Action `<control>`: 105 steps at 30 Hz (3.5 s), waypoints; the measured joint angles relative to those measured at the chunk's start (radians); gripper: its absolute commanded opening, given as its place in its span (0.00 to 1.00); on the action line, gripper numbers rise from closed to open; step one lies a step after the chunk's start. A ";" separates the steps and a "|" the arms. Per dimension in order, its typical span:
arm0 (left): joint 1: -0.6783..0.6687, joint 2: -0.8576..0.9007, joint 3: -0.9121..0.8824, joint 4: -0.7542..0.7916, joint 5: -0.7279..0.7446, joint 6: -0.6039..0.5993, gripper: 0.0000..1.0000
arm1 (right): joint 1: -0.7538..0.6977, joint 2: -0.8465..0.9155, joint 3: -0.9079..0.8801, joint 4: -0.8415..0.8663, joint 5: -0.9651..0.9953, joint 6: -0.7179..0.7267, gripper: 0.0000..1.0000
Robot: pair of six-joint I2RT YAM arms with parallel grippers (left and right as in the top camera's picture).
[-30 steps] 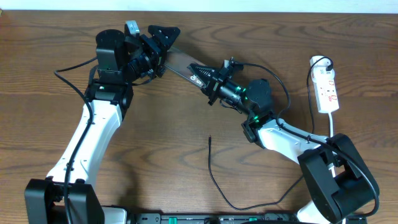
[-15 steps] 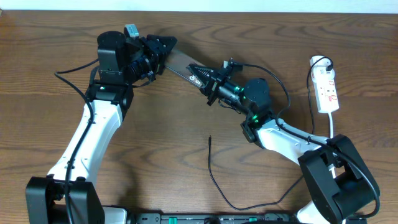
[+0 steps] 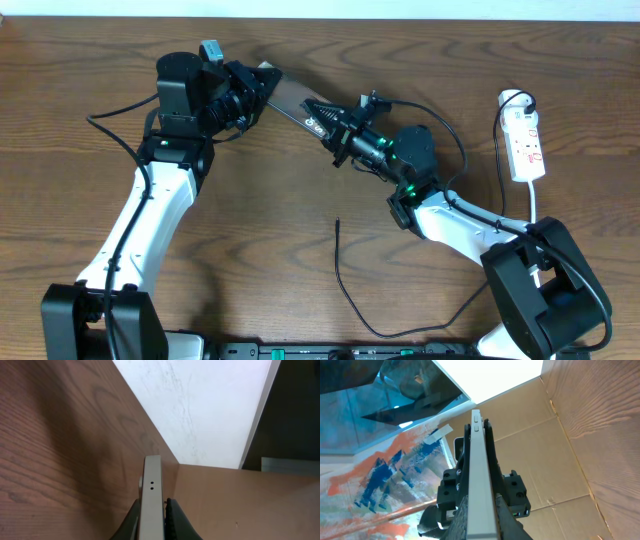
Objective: Plug charger to phone and switch on socket
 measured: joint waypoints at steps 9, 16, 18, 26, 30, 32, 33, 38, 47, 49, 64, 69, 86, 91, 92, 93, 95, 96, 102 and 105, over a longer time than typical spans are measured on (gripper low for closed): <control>0.006 0.000 0.000 0.000 -0.001 0.002 0.08 | 0.025 0.000 0.000 -0.002 0.049 0.000 0.01; 0.010 0.000 0.000 0.000 -0.004 0.005 0.07 | 0.040 0.000 0.000 -0.003 0.079 0.000 0.01; 0.010 0.000 0.000 0.000 -0.004 0.005 0.07 | 0.042 0.000 0.000 -0.003 0.081 0.000 0.01; 0.010 0.000 0.000 0.000 -0.008 0.015 0.07 | 0.045 0.000 0.000 -0.003 0.088 0.000 0.01; 0.010 0.000 0.000 0.000 -0.006 0.026 0.07 | 0.045 0.000 0.000 -0.012 0.085 -0.004 0.23; 0.005 0.000 0.000 0.002 -0.006 0.050 0.07 | 0.051 0.000 -0.002 -0.024 0.076 -0.003 0.41; 0.003 0.000 0.000 0.000 -0.003 0.059 0.07 | 0.055 0.001 -0.002 -0.026 0.072 0.002 0.52; -0.006 0.000 0.000 0.001 0.000 0.086 0.07 | 0.069 0.000 -0.002 -0.024 0.051 -0.002 0.92; -0.005 0.000 0.000 -0.010 0.003 0.119 0.06 | 0.070 0.000 -0.002 -0.025 0.045 0.001 0.99; 0.000 0.000 0.000 -0.019 0.004 0.129 0.07 | 0.070 0.000 -0.002 -0.026 0.045 0.000 0.99; 0.348 0.000 0.000 -0.036 0.281 0.301 0.07 | 0.024 0.000 -0.002 -0.081 -0.049 -0.370 0.99; 0.421 0.000 0.000 -0.047 0.514 0.480 0.07 | 0.022 0.000 -0.001 -0.108 -0.084 -0.647 0.99; 0.423 0.014 0.002 -0.454 0.657 1.128 0.07 | -0.048 0.007 0.500 -1.501 -0.041 -1.262 0.99; 0.423 0.090 0.002 -0.521 0.637 1.231 0.07 | -0.048 0.007 0.557 -1.644 0.016 -1.302 0.99; 0.422 0.112 0.002 -0.528 0.634 1.243 0.07 | -0.048 0.007 0.558 -1.671 0.025 -1.312 0.99; 0.421 0.132 0.002 -0.533 0.632 1.252 0.07 | -0.048 0.007 0.560 -1.718 0.037 -1.325 0.99; 0.417 0.173 0.002 -0.536 0.631 1.263 0.07 | -0.048 0.011 0.562 -1.778 0.051 -1.341 0.99; 0.414 0.192 0.002 -0.536 0.631 1.268 0.08 | -0.048 0.016 0.562 -1.809 0.057 -1.350 0.99; 0.387 0.272 0.002 -0.544 0.624 1.288 0.07 | -0.029 0.096 0.562 -1.882 0.079 -1.393 0.99; 0.380 0.274 0.002 -0.552 0.624 1.301 0.07 | 0.006 0.121 0.562 -1.895 0.076 -1.400 0.99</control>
